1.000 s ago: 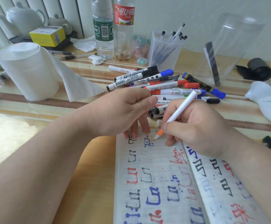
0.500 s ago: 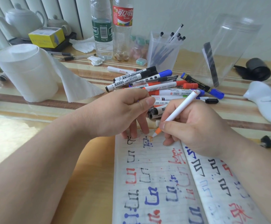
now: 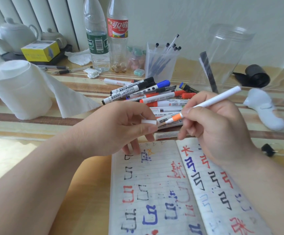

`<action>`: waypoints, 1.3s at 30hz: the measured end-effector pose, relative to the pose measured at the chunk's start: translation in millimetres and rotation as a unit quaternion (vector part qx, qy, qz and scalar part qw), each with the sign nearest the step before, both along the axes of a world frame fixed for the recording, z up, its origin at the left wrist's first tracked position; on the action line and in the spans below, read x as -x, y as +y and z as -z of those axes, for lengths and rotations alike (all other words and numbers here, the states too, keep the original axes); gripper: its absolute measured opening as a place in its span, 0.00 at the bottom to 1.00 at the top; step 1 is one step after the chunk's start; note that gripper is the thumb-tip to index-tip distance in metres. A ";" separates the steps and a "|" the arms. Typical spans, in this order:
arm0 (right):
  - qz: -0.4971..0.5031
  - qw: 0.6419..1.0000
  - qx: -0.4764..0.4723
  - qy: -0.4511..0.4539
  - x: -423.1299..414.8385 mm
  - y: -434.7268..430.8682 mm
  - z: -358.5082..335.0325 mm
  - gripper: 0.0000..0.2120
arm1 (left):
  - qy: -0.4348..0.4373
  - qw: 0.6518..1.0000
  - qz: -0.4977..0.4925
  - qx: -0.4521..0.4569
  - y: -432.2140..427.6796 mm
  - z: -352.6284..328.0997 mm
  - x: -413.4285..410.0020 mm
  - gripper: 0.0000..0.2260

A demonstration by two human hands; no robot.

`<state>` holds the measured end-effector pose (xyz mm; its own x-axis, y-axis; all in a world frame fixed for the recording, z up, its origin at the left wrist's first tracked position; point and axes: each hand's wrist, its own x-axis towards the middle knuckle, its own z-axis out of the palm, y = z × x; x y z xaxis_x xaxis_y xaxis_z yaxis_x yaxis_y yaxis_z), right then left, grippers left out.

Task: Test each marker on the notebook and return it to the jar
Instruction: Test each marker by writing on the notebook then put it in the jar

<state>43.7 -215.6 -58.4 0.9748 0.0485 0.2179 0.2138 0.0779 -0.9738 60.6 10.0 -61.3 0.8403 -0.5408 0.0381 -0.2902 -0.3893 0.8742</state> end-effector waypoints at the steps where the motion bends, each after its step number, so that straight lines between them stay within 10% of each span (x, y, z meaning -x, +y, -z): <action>1: -0.002 1.000 -0.009 0.007 -0.5 -0.3 0.5 0.06 | -0.002 1.000 -0.003 0.010 -0.7 1.1 0.5 0.04; 39: -0.001 0.998 0.025 -0.056 2.5 10.4 2.2 0.04 | -0.148 0.981 -0.117 0.044 -26.8 7.3 6.5 0.11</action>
<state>41.2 -205.2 -60.6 0.9443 0.0631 0.3229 0.3216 0.0310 -0.9464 54.1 -16.8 -68.6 0.8865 -0.3182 0.3360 -0.4473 -0.4026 0.7987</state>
